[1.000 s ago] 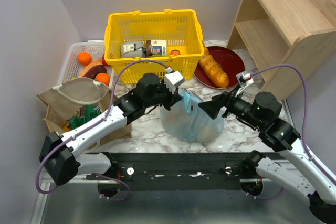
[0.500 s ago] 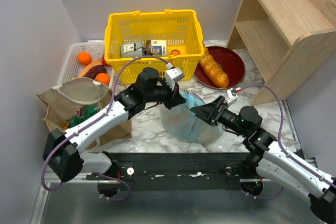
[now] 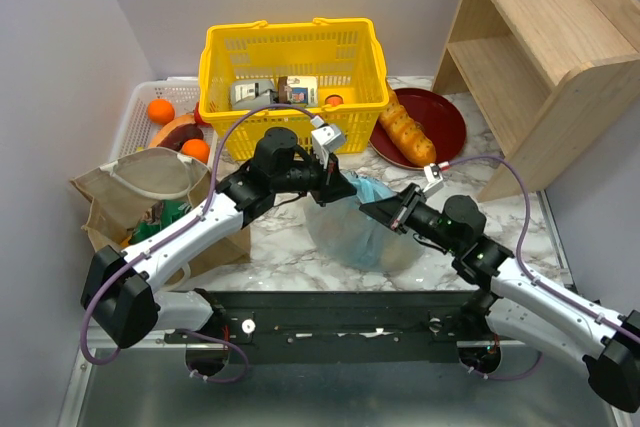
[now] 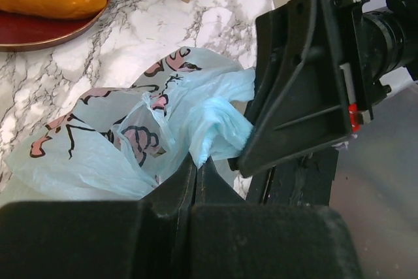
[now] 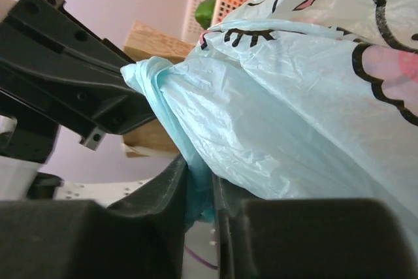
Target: Place the mixed food into the grocery bags and tie them
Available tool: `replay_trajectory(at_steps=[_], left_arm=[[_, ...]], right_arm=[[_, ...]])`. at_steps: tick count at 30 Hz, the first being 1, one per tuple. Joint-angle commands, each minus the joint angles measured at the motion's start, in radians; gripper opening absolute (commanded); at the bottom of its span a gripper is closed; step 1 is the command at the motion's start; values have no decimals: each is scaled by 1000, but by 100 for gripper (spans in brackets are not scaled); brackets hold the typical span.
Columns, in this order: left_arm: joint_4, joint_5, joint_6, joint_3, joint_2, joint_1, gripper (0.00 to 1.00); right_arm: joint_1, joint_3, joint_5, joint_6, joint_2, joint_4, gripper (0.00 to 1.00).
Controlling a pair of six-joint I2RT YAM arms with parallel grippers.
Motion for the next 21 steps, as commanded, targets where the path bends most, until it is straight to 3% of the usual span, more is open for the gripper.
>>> replay_trajectory(at_steps=[1, 3, 11, 17, 21], left_arm=[[85, 31, -49, -38, -34, 10, 0], [111, 32, -67, -47, -38, 16, 0], [171, 98, -162, -66, -41, 25, 0], [211, 103, -245, -86, -41, 31, 0], [206, 100, -274, -92, -42, 40, 0]], right_arm=[[29, 35, 38, -68, 38, 25, 7], [45, 41, 61, -82, 55, 11, 1], [80, 53, 219, -178, 175, 66, 1], [135, 44, 330, -243, 261, 256, 1], [161, 51, 459, -265, 279, 237, 1]])
